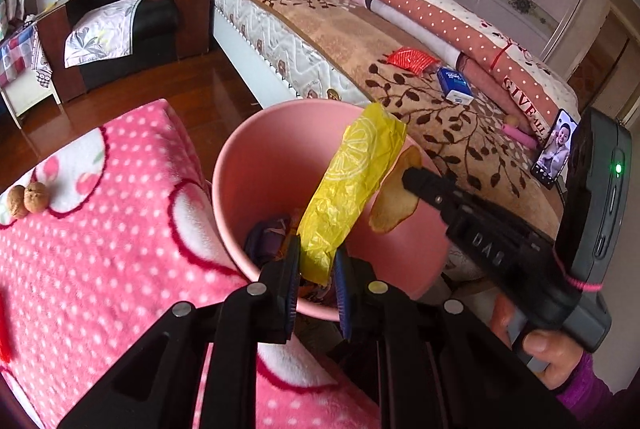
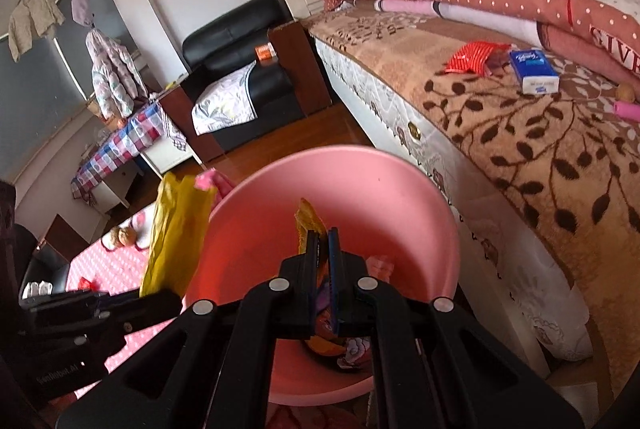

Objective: Collect trash
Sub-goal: 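Open both tools to drop the yellow bag and peel into the bucket, then move the open left tool back over the table toward the red net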

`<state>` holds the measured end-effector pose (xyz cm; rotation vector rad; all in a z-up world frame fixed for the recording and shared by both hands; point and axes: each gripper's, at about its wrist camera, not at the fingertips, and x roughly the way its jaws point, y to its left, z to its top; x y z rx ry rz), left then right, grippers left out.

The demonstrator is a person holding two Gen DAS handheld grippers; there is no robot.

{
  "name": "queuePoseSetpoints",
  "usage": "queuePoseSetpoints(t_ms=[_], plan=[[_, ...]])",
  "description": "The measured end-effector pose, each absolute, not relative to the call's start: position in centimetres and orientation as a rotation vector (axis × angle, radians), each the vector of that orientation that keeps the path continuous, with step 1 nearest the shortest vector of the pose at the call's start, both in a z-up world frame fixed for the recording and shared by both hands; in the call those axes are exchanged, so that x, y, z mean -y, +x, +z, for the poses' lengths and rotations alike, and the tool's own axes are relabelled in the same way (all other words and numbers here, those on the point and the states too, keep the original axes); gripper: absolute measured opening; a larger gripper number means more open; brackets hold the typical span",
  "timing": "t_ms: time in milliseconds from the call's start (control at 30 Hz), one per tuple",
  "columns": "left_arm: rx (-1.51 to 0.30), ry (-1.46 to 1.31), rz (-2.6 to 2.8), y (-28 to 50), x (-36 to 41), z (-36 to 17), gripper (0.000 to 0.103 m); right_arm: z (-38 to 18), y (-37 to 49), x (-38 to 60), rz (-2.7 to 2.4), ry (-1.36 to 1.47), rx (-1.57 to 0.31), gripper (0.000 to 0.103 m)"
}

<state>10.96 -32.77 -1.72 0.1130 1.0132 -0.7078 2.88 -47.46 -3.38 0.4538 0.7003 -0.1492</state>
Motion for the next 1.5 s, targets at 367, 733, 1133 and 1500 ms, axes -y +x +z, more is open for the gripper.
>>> queuePoseSetpoints(t_ms=[367,733,1133,1500], plan=[[-1.026,0.101,-0.696,11.3,32.6,-2.4,0.04,-4.6,3.7,47.1,-0.12,0.475,-0.764,0.007],[-0.982,0.078,-0.69,10.1,30.2,-0.7,0.043,-3.2,2.2,45.9,-0.129,0.475,-0.729,0.029],[-0.919,0.041,-0.684,8.5,26.3,1.3,0.044,-0.6,0.3,40.9,-0.101,0.411,-0.692,0.029],[-0.88,0.061,-0.585,8.0,20.7,0.9,0.044,-0.4,-0.4,35.8,-0.059,0.405,-0.676,0.029]])
